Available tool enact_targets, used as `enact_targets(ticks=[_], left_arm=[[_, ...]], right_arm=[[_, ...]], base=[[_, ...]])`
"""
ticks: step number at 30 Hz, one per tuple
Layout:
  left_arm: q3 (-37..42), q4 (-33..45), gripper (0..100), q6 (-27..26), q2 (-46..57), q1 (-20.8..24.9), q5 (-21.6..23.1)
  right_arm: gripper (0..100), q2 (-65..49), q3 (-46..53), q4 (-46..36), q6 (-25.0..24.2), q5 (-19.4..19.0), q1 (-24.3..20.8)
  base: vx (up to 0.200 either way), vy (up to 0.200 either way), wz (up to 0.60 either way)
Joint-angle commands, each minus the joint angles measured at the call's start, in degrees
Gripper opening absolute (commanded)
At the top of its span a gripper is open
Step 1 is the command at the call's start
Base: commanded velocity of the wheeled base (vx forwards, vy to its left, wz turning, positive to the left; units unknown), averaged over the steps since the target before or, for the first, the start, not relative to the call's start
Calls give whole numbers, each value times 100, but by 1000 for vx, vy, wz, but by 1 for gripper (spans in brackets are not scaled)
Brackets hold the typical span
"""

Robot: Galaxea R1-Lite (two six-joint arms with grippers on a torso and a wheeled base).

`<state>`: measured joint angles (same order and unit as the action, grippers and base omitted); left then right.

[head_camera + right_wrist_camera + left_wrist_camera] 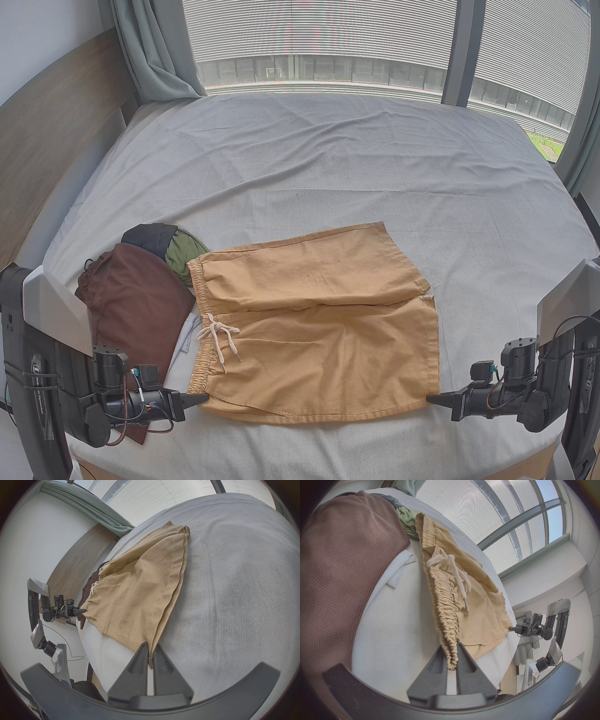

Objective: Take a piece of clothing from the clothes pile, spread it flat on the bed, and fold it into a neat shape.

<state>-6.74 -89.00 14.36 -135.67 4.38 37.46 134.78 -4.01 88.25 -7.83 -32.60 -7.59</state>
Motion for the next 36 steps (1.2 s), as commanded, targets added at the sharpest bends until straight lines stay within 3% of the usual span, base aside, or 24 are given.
enact_targets(ticks=[1,14,36], left_arm=[[173,-12,0,-100,23,-16,68],[384,-3,0,-548,-21,-367,209],[665,-3,0,-1454,-214,-552,684]], right_arm=[[0,-39,199,-1,132,-10,12],[0,-22,392,-9,352,-10,92],[0,-22,392,-282,976,-168,162]], base=[[0,0,0],[0,0,0],[0,0,0]])
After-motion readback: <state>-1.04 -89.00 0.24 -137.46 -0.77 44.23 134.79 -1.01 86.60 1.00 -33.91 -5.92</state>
